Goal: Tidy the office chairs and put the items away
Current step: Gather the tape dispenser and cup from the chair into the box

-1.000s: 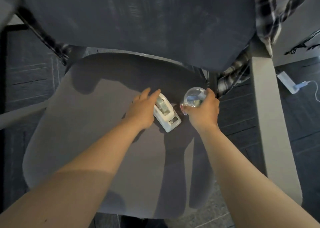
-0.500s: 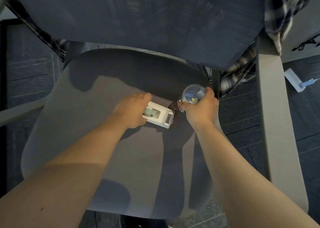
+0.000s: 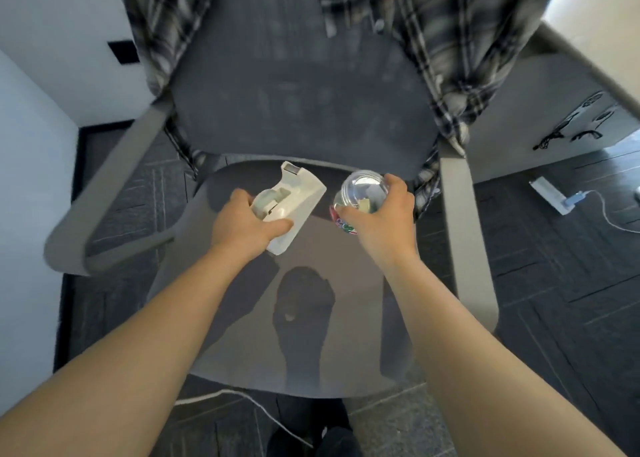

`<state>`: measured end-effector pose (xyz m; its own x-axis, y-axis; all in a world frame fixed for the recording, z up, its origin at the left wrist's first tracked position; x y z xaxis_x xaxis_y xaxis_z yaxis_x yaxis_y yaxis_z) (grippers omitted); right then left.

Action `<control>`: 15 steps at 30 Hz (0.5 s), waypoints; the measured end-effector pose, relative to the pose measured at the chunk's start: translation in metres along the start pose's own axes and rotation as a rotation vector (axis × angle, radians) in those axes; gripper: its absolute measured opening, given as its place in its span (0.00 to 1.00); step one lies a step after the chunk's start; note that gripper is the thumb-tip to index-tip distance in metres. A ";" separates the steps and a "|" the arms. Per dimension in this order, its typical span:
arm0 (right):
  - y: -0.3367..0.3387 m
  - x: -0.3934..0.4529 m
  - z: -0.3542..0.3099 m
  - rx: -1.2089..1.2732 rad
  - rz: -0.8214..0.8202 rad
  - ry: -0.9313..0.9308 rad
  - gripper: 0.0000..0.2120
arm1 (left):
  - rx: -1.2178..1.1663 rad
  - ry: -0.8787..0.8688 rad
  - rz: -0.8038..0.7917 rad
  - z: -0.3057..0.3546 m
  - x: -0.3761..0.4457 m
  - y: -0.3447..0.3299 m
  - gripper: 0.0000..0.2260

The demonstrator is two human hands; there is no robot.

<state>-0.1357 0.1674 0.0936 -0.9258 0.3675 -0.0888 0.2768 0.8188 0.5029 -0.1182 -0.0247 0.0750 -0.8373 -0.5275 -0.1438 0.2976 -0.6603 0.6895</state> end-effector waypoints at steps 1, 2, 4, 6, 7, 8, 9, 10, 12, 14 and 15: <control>0.012 -0.005 -0.012 0.027 0.002 0.014 0.40 | -0.025 -0.019 0.009 0.012 -0.005 0.012 0.19; 0.025 -0.009 -0.023 0.048 0.009 0.026 0.40 | -0.047 -0.039 0.013 0.024 -0.011 0.021 0.18; 0.055 -0.015 -0.042 0.076 0.042 0.044 0.40 | -0.080 -0.079 0.013 0.052 -0.024 0.037 0.18; 0.088 -0.019 -0.057 0.093 0.086 0.061 0.40 | -0.103 -0.129 -0.002 0.081 -0.040 0.046 0.22; 0.106 -0.021 -0.062 0.098 0.108 0.063 0.41 | -0.112 -0.156 -0.021 0.097 -0.049 0.049 0.24; 0.125 -0.023 -0.067 0.099 0.129 0.063 0.41 | -0.125 -0.181 -0.042 0.112 -0.058 0.051 0.26; 0.144 -0.025 -0.070 0.096 0.154 0.062 0.42 | -0.143 -0.202 -0.064 0.127 -0.068 0.052 0.26; 0.163 -0.028 -0.072 0.092 0.181 0.063 0.42 | -0.162 -0.224 -0.083 0.141 -0.079 0.051 0.24; 0.203 -0.034 -0.072 0.093 0.234 0.061 0.42 | -0.191 -0.280 -0.122 0.170 -0.102 0.047 0.19; 0.244 -0.042 -0.068 0.092 0.287 0.058 0.41 | -0.215 -0.349 -0.168 0.198 -0.129 0.040 0.15; 0.265 -0.048 -0.064 0.090 0.317 0.055 0.40 | -0.225 -0.378 -0.190 0.213 -0.144 0.035 0.14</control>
<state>-0.0347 0.3387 0.2862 -0.8020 0.5877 0.1073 0.5723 0.7043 0.4200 -0.0845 0.1418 0.2713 -0.9823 -0.1820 0.0449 0.1799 -0.8478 0.4989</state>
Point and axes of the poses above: each hand's wrist, its own x-axis towards the middle knuckle, its own y-axis out of the back of the hand, z = x × y, the point moved 4 cm from there along x, towards the middle knuckle, and after that the axes turned 14 degrees about z, right-handed, at the moved point
